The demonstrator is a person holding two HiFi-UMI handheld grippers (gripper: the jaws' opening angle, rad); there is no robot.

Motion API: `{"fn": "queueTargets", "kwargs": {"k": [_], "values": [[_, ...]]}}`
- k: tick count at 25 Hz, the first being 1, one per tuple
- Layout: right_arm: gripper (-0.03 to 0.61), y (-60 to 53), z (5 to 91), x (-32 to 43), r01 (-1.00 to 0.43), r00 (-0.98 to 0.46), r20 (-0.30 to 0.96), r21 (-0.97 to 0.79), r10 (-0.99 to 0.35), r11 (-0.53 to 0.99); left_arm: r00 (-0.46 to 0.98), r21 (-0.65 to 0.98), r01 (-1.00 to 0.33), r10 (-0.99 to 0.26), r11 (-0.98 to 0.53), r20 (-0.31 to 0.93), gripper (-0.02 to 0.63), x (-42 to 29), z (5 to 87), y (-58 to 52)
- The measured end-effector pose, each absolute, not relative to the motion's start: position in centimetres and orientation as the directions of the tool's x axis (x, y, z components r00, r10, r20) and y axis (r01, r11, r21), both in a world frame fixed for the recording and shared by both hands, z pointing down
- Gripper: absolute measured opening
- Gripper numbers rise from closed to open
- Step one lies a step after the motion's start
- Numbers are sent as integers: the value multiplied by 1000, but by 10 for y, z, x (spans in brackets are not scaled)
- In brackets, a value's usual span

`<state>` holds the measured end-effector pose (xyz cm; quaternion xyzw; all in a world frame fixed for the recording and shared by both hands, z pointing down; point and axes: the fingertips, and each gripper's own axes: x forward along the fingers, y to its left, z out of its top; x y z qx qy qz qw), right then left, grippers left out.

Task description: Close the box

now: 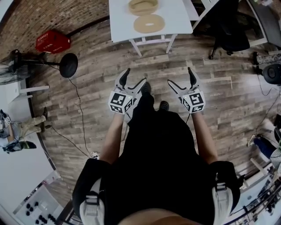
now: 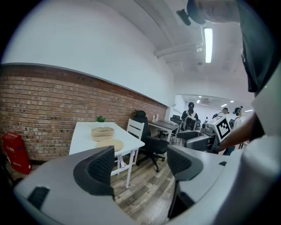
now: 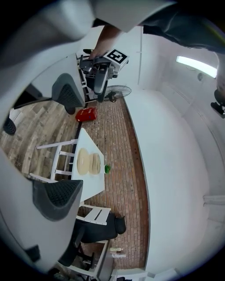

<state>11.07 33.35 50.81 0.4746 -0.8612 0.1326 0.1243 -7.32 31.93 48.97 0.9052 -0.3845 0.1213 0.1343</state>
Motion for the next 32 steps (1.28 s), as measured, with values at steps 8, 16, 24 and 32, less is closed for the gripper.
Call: {"fn": "queueTargets", "kwargs": {"k": [8,16,24,32], "values": [[488,273,505,80,-869,-486,358,-100,-797,485,714,176,-690,-621,-702,323,370,-97,495,254],[483,223,501,62,-899,-431,366,-98,-825,427,761,182,-635,-567,-751,317,368,-103,499,193],[476,189,508,51,-925,-377,362,-103,-853,365,788,178,-591,-516,-787,335,368,-120,505,155],[456,178,514,39,-936,-351,372,-117,-859,332,792,178,-583,-504,-793,345,368,-137,509,137]]}}
